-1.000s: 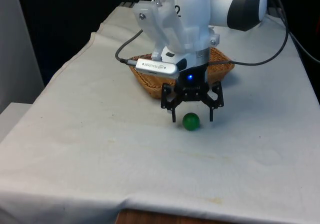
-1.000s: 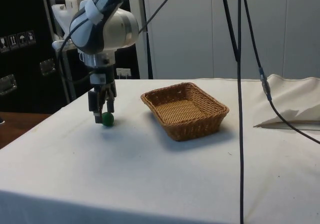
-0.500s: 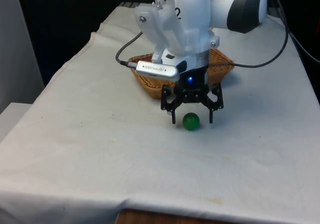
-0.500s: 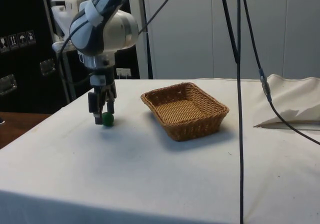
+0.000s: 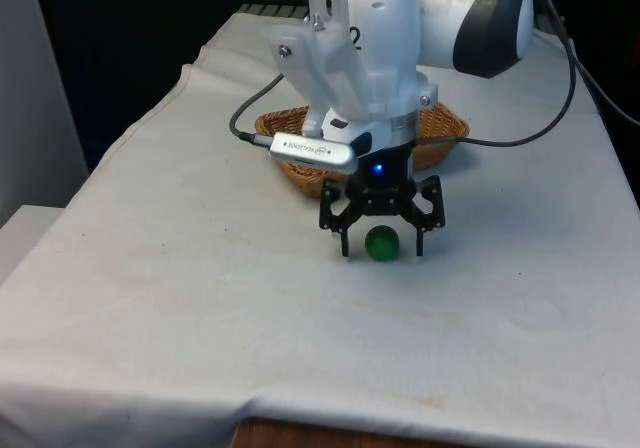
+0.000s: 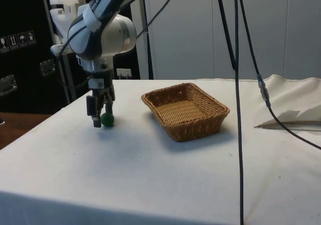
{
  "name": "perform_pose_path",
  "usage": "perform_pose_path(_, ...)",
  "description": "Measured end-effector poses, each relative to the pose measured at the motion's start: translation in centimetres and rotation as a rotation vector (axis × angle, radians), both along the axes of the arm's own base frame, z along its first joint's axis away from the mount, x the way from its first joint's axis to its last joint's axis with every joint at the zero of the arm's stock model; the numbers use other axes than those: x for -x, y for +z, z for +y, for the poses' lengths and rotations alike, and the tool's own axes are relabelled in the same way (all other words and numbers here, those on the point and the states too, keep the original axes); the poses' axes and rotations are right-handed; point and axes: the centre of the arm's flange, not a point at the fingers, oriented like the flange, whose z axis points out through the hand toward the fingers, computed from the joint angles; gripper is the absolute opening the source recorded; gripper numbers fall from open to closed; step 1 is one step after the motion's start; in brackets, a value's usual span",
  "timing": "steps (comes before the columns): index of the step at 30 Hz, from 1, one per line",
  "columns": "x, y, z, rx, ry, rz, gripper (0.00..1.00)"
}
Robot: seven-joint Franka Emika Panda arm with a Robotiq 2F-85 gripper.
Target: Pick up the ball and place it into the basket.
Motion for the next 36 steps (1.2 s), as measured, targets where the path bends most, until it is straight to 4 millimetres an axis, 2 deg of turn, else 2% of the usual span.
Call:
perform_pose_path(2,0.0,0.0,-0.1,0.001,0.000,-0.001,0.86)
perform_pose_path(3,0.0,0.1,-0.2,0.002,-0.001,-0.001,0.66)
perform_pose_path(5,0.0,0.1,-0.2,0.002,0.000,-0.001,0.46)
perform_pose_path(7,0.0,0.1,-0.2,0.002,0.000,-0.001,0.28)
perform_pose_path(8,0.0,0.1,-0.2,0.003,-0.001,-0.001,0.28)
perform_pose_path(11,0.0,0.1,-0.2,0.003,-0.001,-0.001,0.00)
perform_pose_path(20,-0.1,0.3,-0.2,0.004,0.003,-0.005,0.00)
perform_pose_path(24,-0.2,2.1,-0.3,-0.003,0.018,0.001,0.00)
perform_pose_path(27,-0.1,2.5,-0.4,-0.004,0.020,0.004,0.00)
perform_pose_path(36,-0.1,5.6,-0.5,-0.013,0.047,0.009,0.00)
